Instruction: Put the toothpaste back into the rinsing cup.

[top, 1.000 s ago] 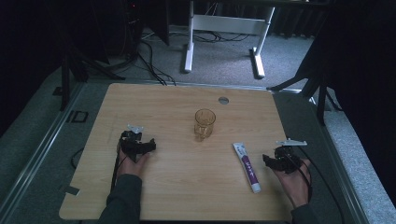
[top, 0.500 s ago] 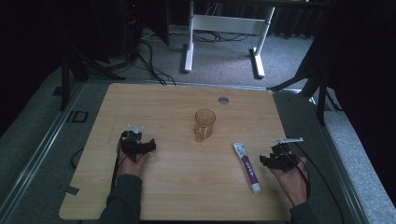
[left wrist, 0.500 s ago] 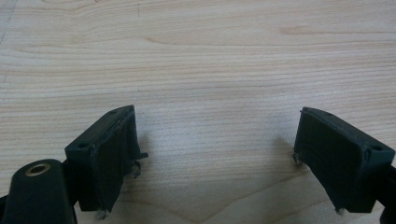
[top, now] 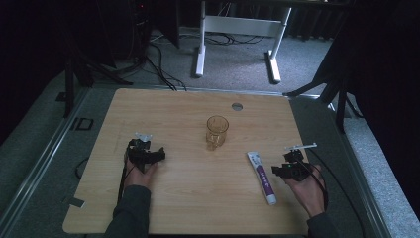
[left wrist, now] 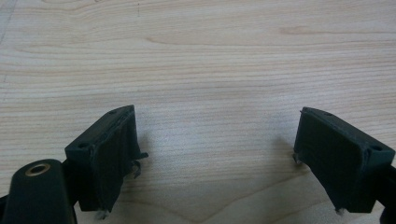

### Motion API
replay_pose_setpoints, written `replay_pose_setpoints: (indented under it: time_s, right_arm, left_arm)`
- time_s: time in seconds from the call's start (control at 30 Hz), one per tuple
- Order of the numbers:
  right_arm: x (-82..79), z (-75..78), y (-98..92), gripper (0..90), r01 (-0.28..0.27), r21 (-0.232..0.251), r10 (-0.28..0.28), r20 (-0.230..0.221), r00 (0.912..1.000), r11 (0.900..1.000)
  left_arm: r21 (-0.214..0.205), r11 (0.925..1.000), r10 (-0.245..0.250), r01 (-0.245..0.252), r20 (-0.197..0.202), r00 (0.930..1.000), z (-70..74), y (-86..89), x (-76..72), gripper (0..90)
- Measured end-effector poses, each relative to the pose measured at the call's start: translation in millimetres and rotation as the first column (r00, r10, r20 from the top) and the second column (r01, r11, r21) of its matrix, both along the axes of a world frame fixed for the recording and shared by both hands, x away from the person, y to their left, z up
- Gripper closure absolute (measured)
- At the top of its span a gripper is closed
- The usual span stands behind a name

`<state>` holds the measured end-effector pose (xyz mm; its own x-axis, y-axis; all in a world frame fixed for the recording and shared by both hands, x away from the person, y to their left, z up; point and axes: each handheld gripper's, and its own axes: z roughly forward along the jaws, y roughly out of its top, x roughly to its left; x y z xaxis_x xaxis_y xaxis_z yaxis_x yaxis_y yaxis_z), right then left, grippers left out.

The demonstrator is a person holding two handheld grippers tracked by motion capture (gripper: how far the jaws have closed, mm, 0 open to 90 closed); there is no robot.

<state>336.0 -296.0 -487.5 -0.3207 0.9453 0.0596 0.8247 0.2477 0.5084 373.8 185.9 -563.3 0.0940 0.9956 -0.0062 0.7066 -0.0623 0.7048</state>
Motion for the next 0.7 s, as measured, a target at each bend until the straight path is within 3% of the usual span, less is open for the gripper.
replay_pose_setpoints:
  time_s: [0.7]
  right_arm:
    - [2.9,2.7,14.7,54.5,-0.04,-0.026,0.038,-0.096,0.9946,0.9989]
  left_arm:
    - [0.0,1.0,0.0,0.0,0.0,1.0,0.0,0.1,0.0,13.6]
